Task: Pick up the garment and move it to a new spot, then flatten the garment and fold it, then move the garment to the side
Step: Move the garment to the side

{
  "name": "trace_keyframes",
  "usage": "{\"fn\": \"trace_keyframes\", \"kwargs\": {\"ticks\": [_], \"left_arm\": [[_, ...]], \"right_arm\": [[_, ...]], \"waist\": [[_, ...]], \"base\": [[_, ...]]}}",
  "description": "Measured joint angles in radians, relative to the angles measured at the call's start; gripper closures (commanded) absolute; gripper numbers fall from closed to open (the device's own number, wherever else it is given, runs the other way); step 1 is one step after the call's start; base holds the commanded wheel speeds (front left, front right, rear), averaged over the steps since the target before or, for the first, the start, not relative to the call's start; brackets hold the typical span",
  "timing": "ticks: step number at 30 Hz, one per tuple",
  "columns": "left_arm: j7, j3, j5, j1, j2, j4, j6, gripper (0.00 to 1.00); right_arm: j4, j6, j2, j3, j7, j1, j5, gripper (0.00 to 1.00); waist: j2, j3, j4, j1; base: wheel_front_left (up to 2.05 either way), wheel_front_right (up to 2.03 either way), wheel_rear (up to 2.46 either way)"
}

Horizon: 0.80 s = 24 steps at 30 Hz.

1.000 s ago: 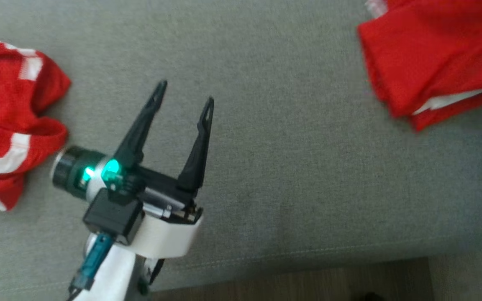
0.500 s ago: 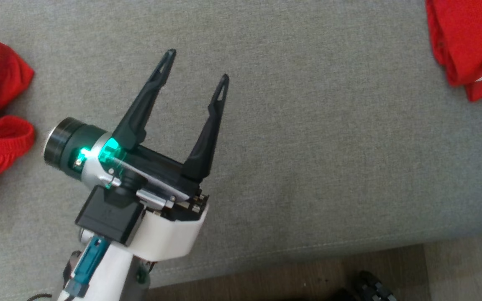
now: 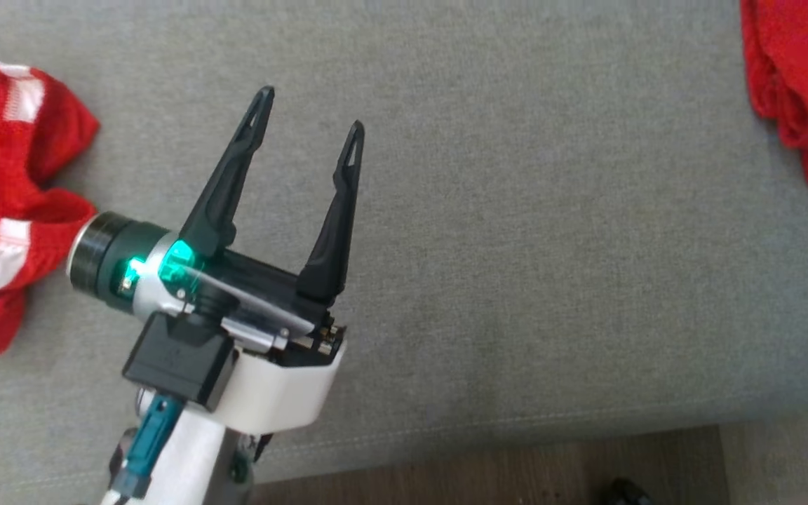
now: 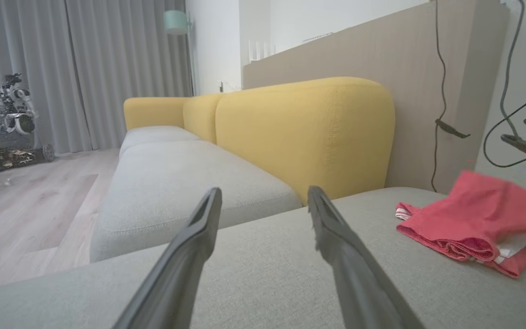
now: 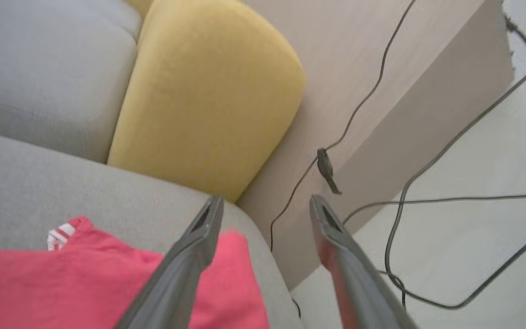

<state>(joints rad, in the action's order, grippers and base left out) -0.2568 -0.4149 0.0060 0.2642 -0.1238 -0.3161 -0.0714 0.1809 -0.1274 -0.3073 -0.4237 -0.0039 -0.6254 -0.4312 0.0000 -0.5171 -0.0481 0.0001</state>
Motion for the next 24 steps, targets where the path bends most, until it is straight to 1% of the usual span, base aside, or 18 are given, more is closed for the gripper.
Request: {"fn": "trace_keyframes", "kwargs": {"ticks": [4,7,8,10,12,13,15,17,20,24], "left_arm": [[0.000,0.000,-0.001,-0.047,0.000,0.005,-0.018,0.00],[0.000,0.001,-0.009,-0.085,0.000,0.019,-0.029,0.00],[0.000,0.001,-0.009,-0.085,0.000,0.019,-0.029,0.00],[0.000,0.001,-0.011,-0.103,0.000,0.029,-0.038,0.00],[0.000,0.001,-0.005,-0.119,-0.002,0.033,-0.055,0.00],[0.000,0.001,-0.009,-0.139,0.001,0.035,-0.066,0.00],[0.000,0.001,-0.014,-0.156,0.002,0.053,-0.071,0.00],[0.000,0.006,-0.014,-0.178,0.000,0.074,-0.080,0.00],[0.000,0.013,-0.026,-0.215,0.000,0.094,-0.097,0.00],[0.000,0.052,-0.070,-0.268,0.010,0.109,-0.106,0.00]], "right_arm": [[0.015,0.000,0.054,0.005,-0.103,0.010,-0.042,0.00],[0.051,0.000,0.102,0.053,-0.174,0.031,-0.031,0.00],[0.051,0.000,0.102,0.053,-0.174,0.031,-0.031,0.00],[0.096,0.000,0.145,0.111,-0.211,0.068,0.033,0.00],[0.149,0.000,0.175,0.190,-0.232,0.116,0.106,0.00],[0.189,0.000,0.192,0.237,-0.243,0.162,0.177,0.00],[0.207,0.000,0.193,0.274,-0.247,0.201,0.234,0.00],[0.190,0.000,0.195,0.326,-0.247,0.230,0.278,0.00],[0.133,0.000,0.214,0.414,-0.247,0.273,0.352,0.00],[0.072,0.000,0.233,0.456,-0.250,0.370,0.411,0.00]], "waist": [[0.0000,0.052,0.015,0.0000],[0.0000,0.094,0.029,0.0000],[0.0000,0.094,0.029,0.0000],[0.0000,0.125,0.040,0.0000],[0.0000,0.157,0.051,0.0000],[0.0000,0.189,0.063,-0.0001],[0.0000,0.219,0.078,0.0000],[0.0000,0.248,0.090,-0.0001],[0.0000,0.292,0.106,-0.0001],[0.0001,0.350,0.118,-0.0001]], "base": [[0.00,0.00,0.00],[0.00,0.00,0.00],[0.00,0.00,0.00],[0.00,0.00,0.00],[0.00,0.00,0.00],[0.00,0.00,0.00],[0.00,0.00,0.00],[0.00,0.00,0.00],[0.00,0.00,0.00],[0.00,0.00,0.00]]}}
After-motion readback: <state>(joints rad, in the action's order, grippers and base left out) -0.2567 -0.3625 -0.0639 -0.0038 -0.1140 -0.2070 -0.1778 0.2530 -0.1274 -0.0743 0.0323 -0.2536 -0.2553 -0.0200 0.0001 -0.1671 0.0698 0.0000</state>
